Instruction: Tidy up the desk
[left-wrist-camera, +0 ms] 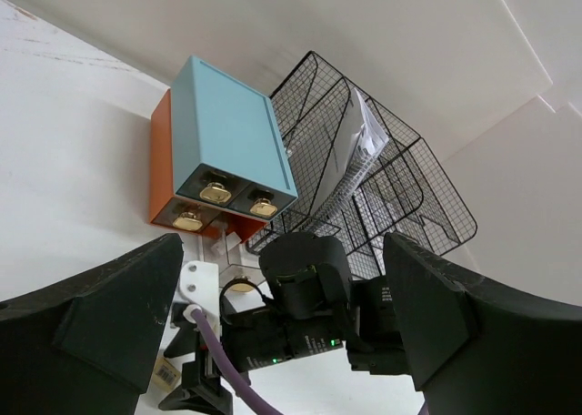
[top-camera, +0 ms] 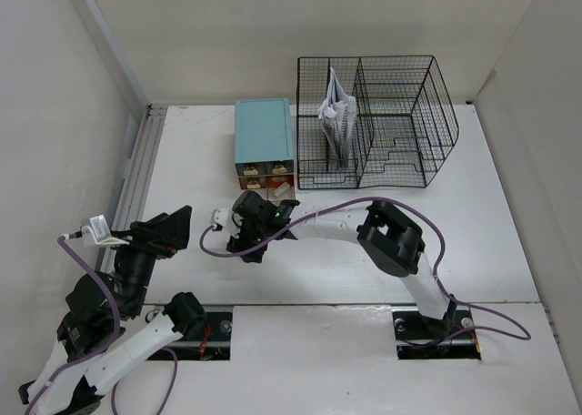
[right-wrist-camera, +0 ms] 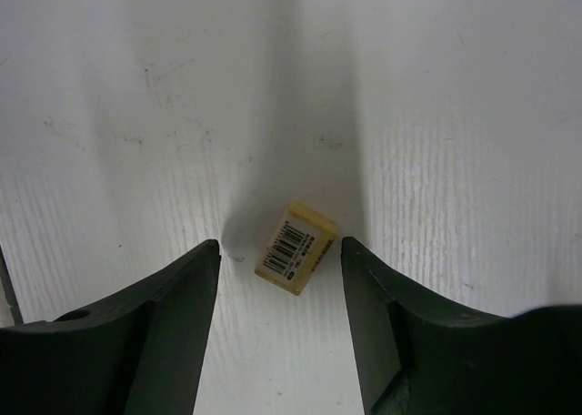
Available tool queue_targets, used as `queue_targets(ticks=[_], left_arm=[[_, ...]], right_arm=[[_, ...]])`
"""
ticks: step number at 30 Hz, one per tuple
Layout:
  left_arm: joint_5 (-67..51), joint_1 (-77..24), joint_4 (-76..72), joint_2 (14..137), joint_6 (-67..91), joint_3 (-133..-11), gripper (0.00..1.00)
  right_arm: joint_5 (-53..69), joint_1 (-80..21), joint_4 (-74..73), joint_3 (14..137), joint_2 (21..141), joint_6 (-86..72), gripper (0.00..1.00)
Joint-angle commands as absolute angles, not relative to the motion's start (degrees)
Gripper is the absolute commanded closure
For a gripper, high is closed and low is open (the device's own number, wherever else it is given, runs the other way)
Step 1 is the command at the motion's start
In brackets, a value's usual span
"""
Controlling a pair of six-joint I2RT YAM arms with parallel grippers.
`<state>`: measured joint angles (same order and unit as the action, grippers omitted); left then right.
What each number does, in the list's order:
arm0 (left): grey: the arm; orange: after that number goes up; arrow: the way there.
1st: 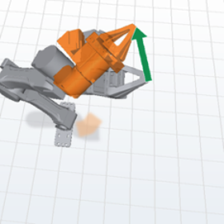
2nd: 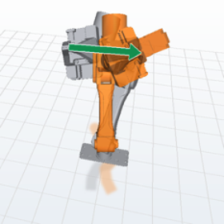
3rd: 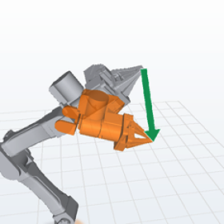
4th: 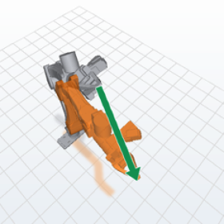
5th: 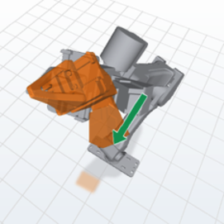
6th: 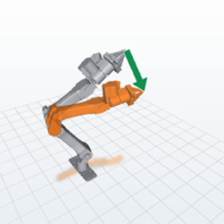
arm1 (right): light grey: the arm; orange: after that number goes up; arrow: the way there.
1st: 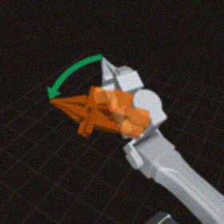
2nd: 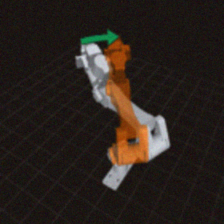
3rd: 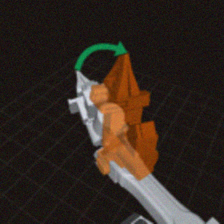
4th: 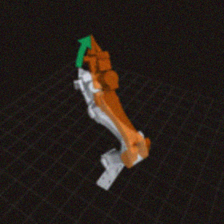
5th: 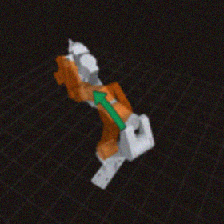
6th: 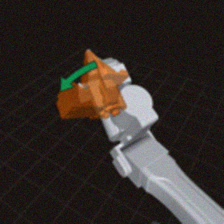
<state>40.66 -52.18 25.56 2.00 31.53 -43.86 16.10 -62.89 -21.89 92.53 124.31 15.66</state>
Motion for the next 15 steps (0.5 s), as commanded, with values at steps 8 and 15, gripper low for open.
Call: queue_targets(ticks=[8, 15], left_arm=[[41.0, -52.5, 23.7, 1.1, 31.1, -43.8, 0.09], [41.0, -52.5, 23.7, 0.6, 31.1, -43.8, 0.09]], right_arm=[[7.7, -63.4, -17.9, 94.1, 124.7, 9.9, 0.41], [9.6, -63.4, -19.3, 94.7, 126.7, 7.6, 0.47]])
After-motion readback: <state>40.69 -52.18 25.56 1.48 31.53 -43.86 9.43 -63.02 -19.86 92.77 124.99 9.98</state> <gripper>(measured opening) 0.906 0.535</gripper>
